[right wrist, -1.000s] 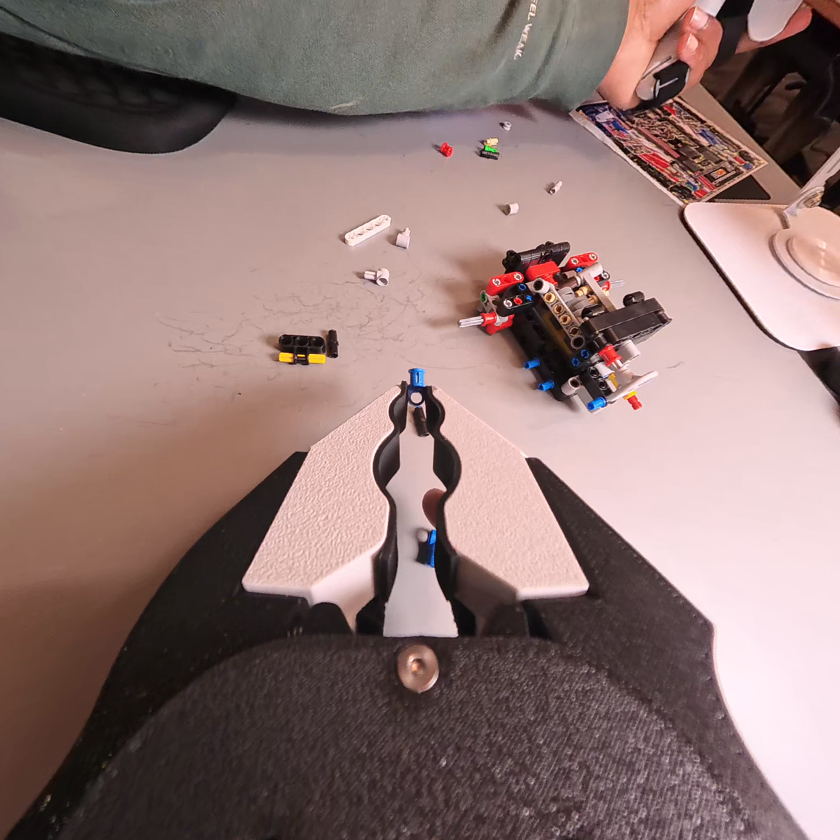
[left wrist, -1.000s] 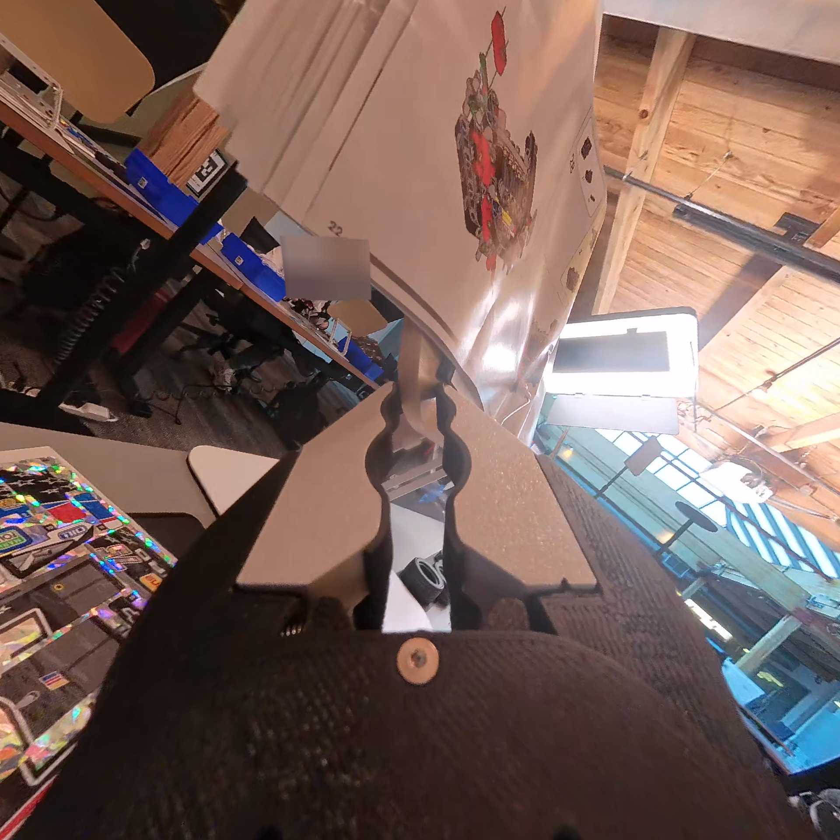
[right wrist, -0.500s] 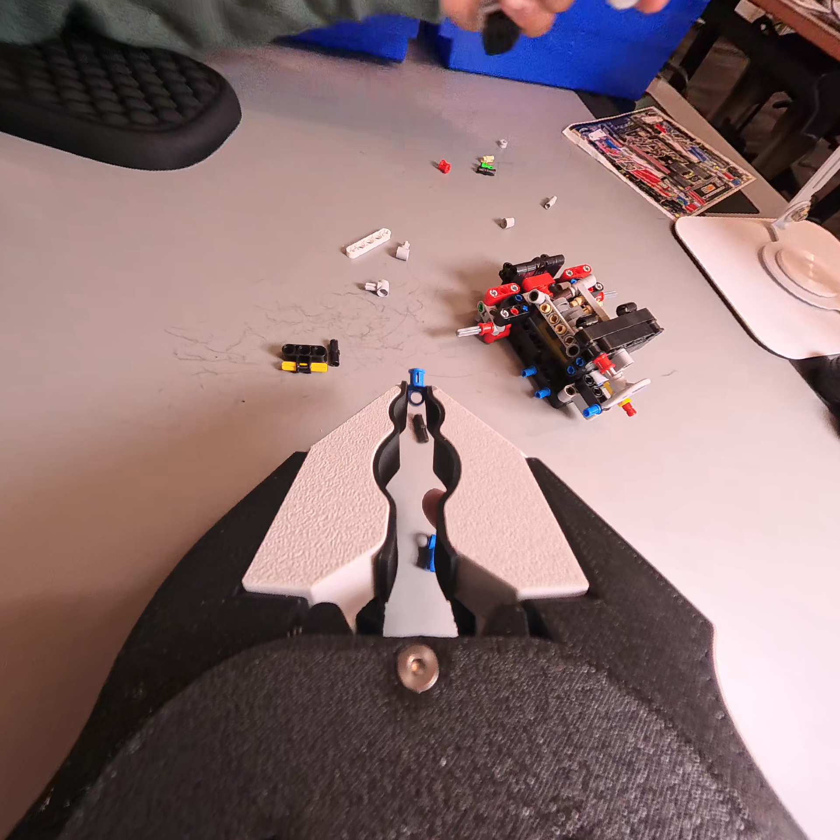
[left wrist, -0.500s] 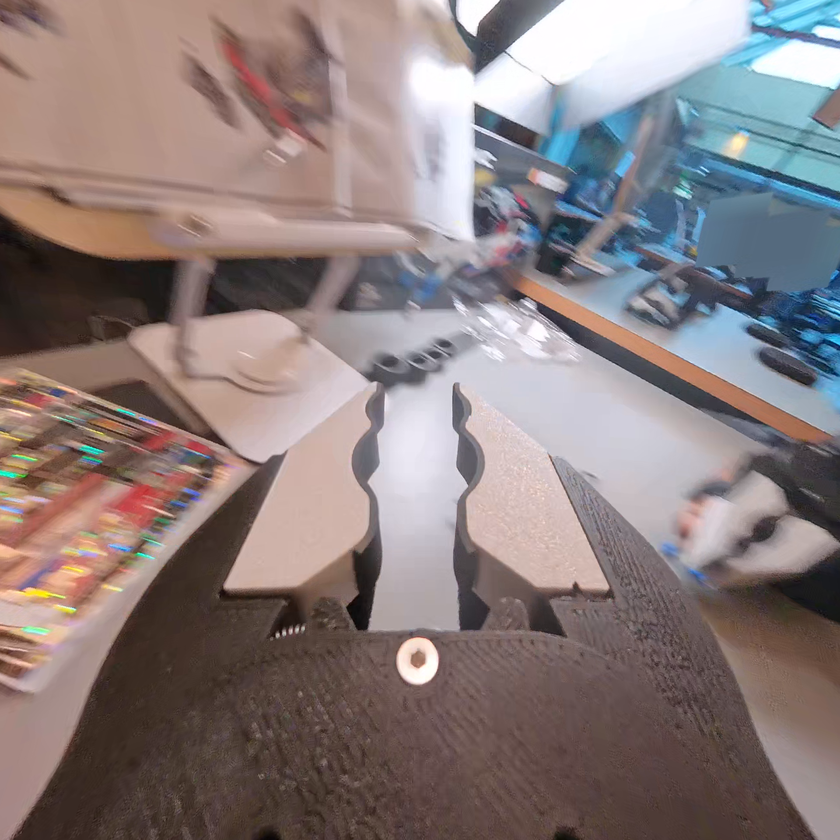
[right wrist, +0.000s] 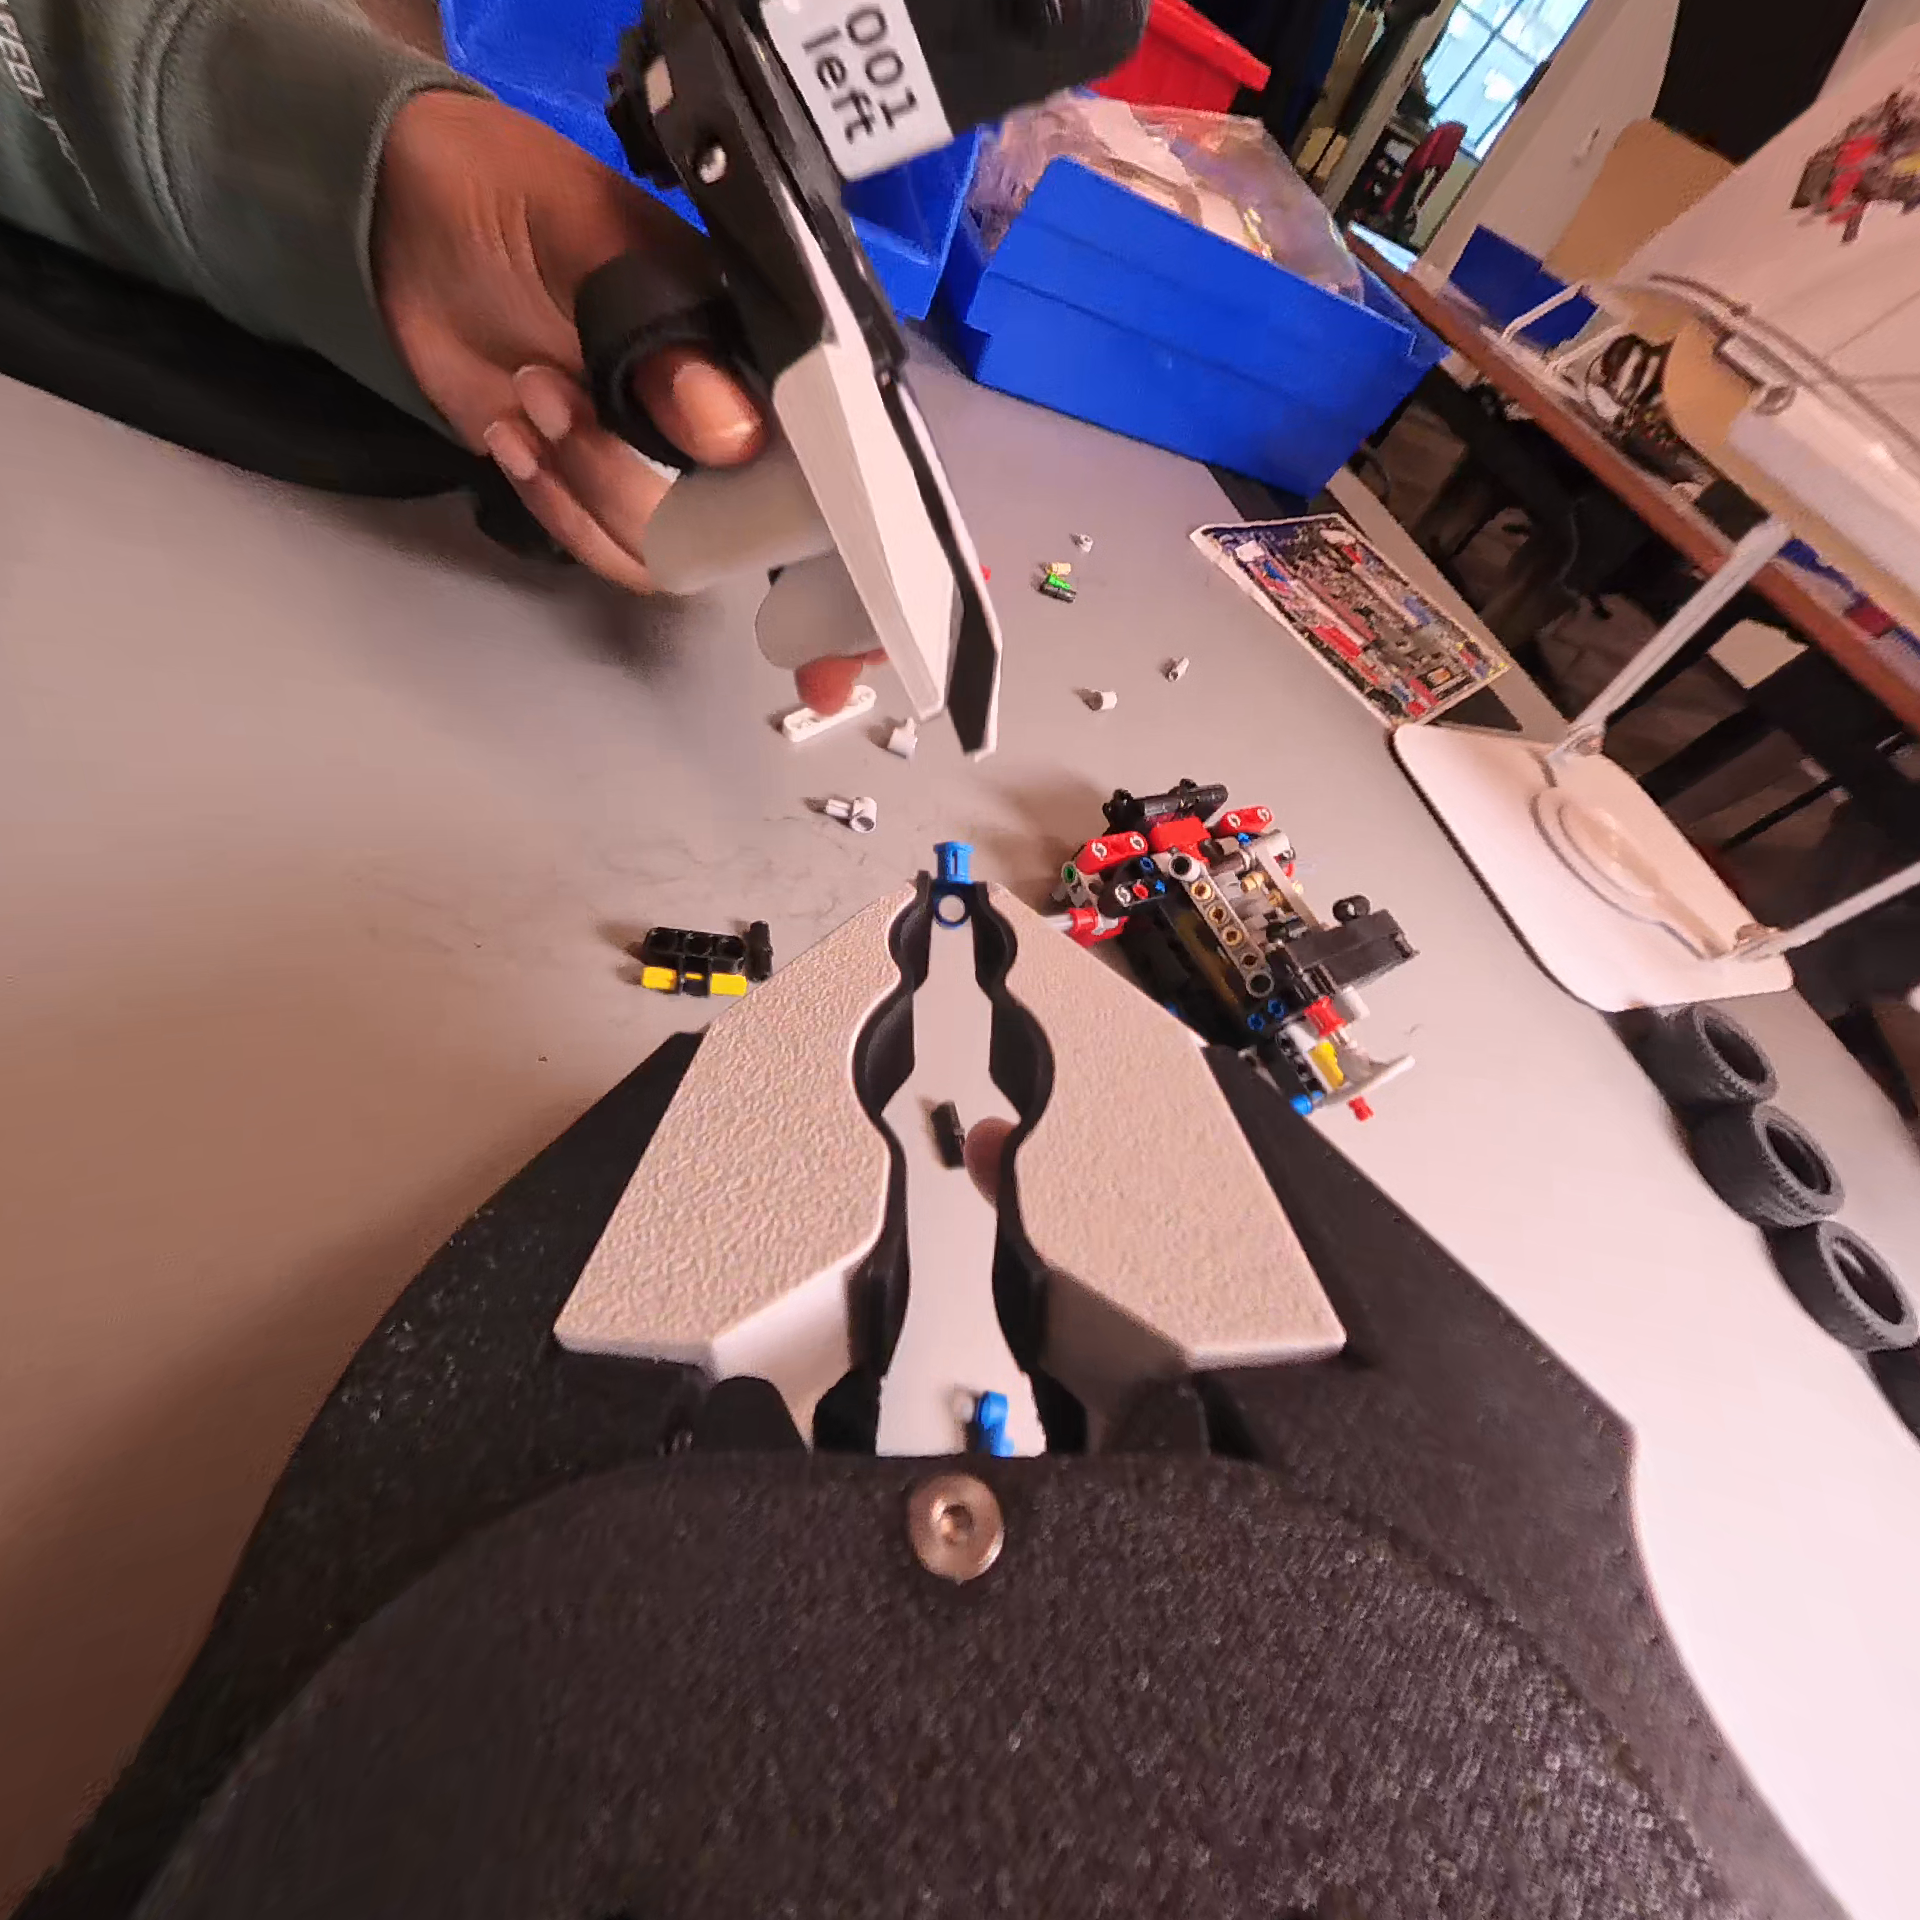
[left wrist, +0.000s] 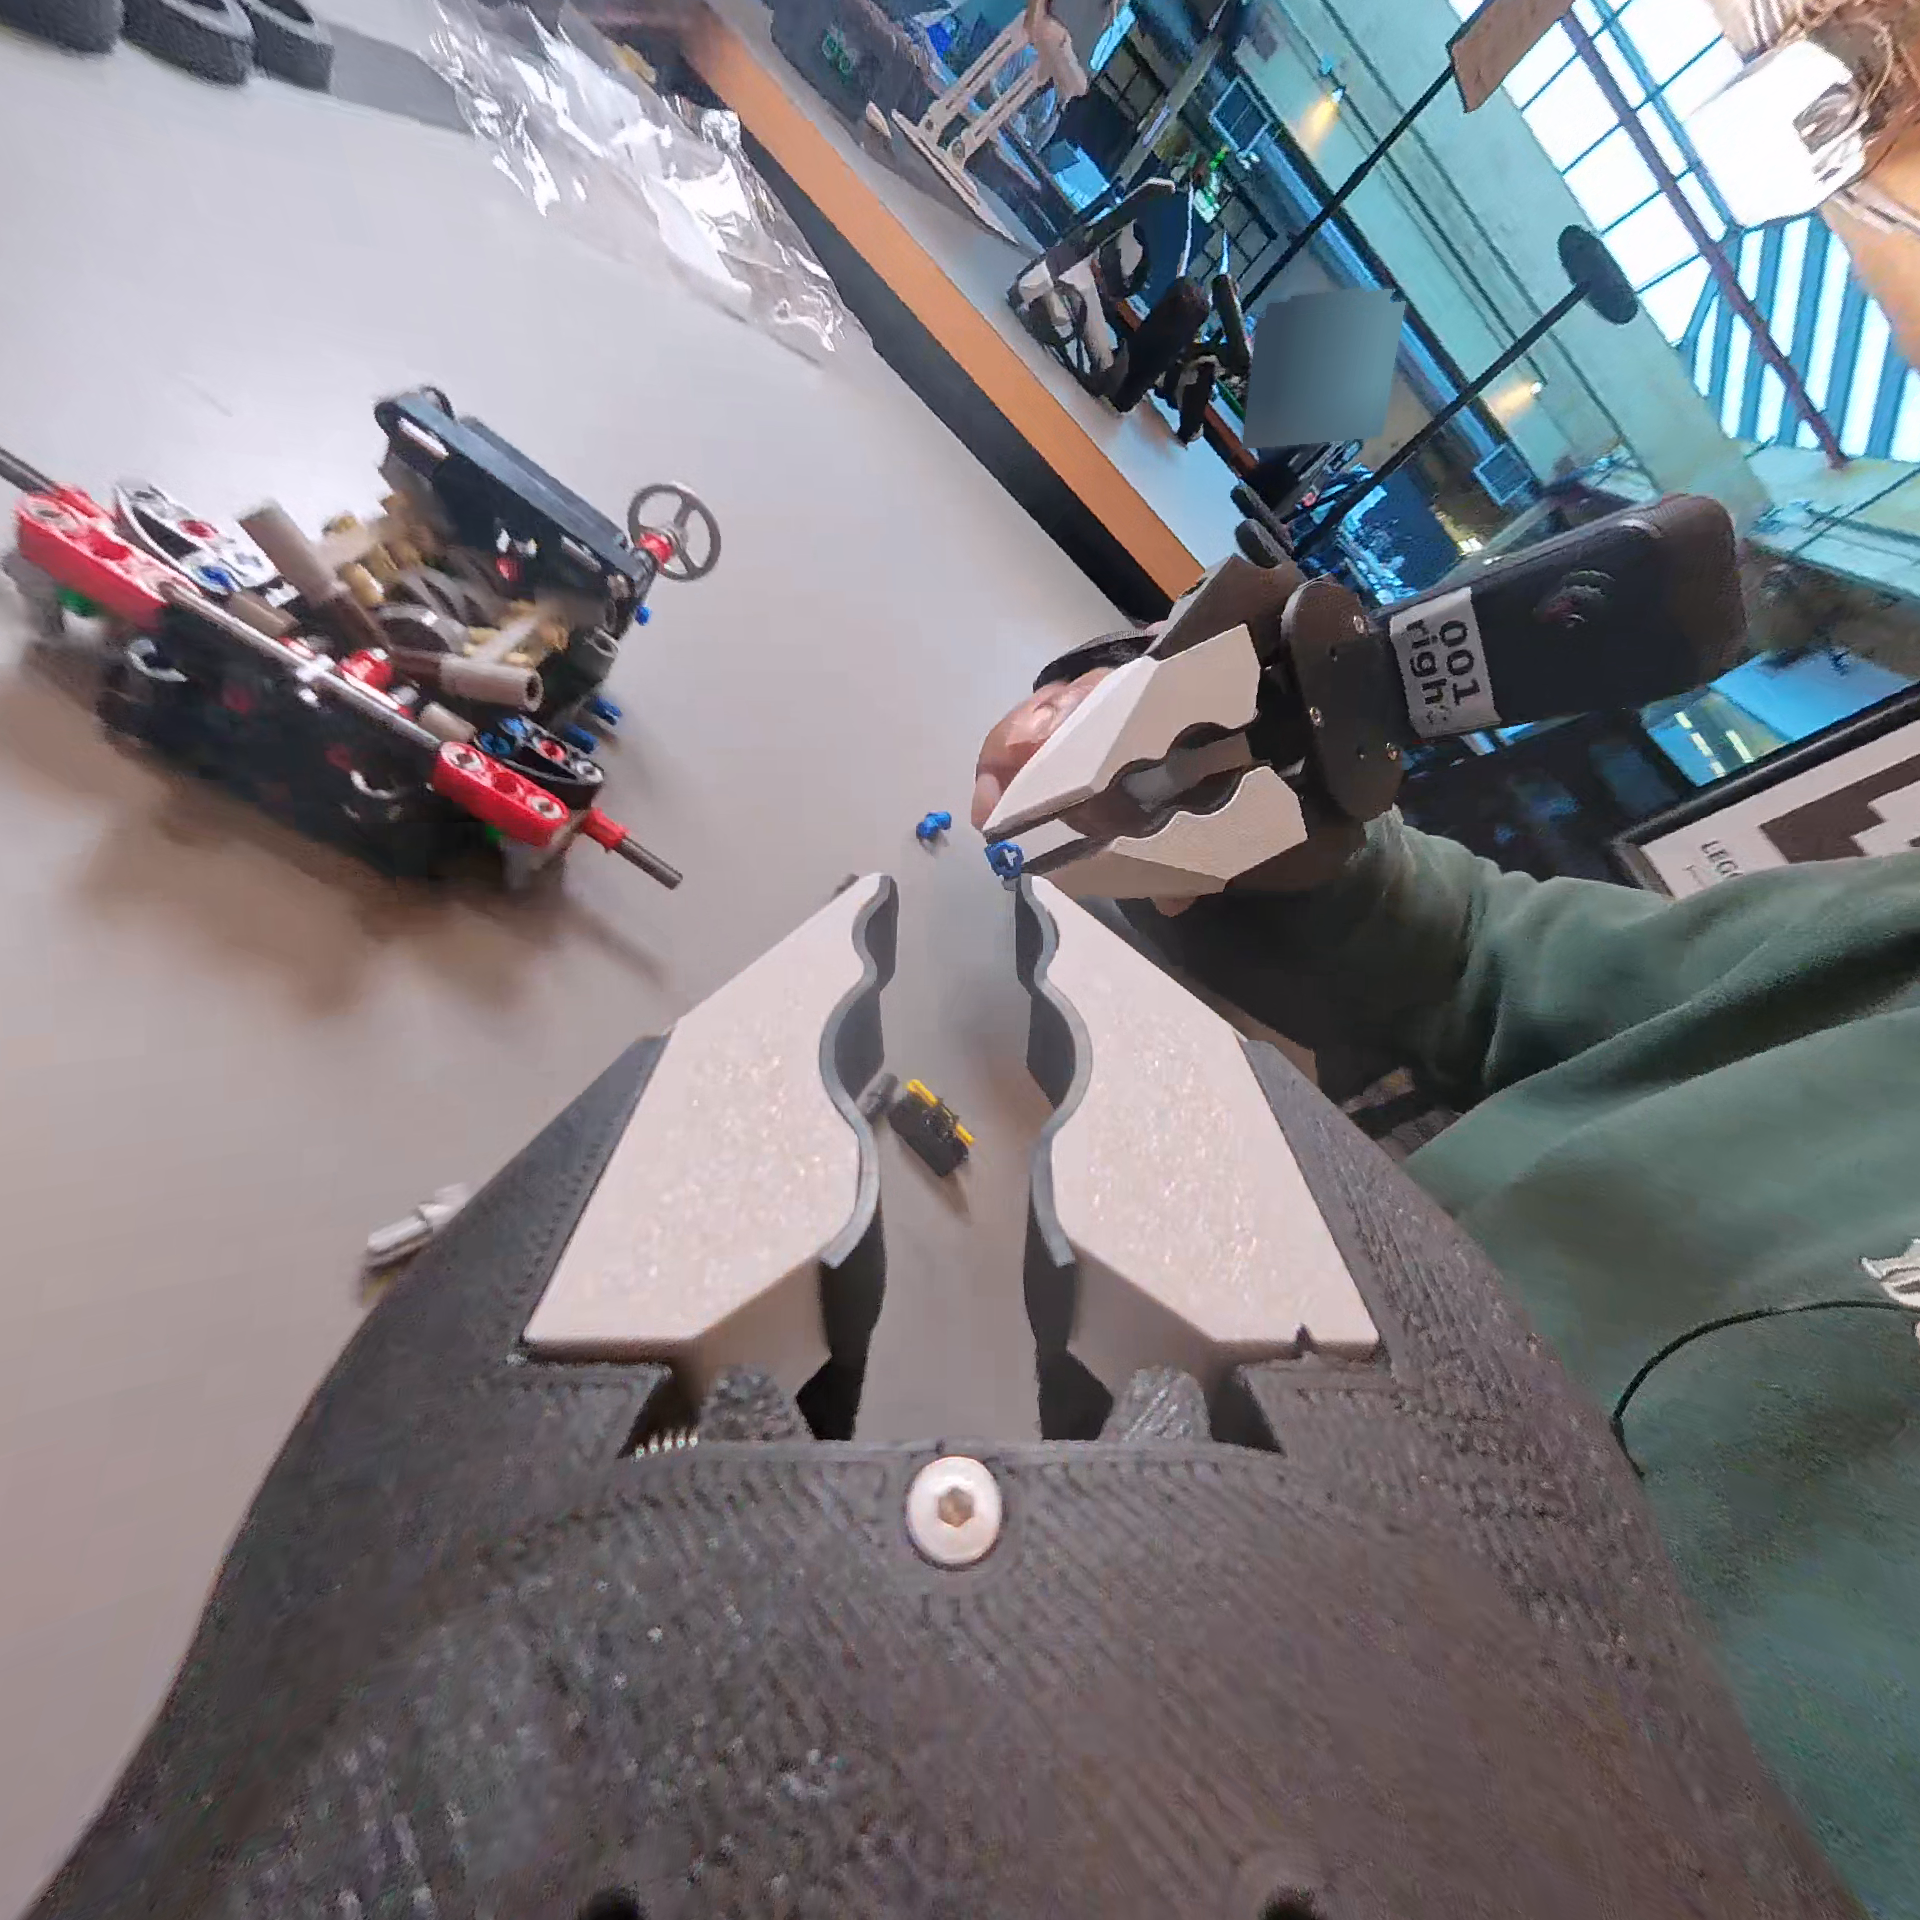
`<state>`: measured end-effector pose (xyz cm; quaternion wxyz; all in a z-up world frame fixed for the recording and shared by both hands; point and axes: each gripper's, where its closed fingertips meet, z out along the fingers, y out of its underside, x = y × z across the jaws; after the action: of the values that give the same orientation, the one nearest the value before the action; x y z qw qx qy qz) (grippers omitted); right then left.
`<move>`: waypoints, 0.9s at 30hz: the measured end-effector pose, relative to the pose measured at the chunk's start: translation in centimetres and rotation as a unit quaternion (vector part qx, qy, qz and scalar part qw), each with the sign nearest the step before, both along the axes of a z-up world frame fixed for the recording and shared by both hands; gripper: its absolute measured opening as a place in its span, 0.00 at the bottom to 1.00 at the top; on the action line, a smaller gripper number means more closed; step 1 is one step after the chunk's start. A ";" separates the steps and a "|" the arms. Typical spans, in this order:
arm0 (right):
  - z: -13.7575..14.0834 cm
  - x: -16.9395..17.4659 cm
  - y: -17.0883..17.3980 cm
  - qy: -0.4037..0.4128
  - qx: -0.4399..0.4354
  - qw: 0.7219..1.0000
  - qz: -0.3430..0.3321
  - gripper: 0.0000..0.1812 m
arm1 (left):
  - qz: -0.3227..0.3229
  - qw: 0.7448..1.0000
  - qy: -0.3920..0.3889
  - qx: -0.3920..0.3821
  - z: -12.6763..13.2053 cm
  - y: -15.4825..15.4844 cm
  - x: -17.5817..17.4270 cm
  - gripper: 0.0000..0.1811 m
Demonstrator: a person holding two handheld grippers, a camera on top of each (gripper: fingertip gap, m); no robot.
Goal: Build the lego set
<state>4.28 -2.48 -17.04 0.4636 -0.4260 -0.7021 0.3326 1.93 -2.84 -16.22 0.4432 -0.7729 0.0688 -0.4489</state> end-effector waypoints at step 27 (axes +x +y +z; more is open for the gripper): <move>-2.8 0.4 0.8 -0.071 0.078 0.994 -0.010 0.03 | -0.130 0.914 0.383 0.031 -6.9 -4.2 3.3 0.15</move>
<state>4.69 -1.65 -19.80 0.4477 -0.4184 -0.7528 0.2406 5.24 -7.08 -23.08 0.3441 -0.8556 0.3474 -0.1698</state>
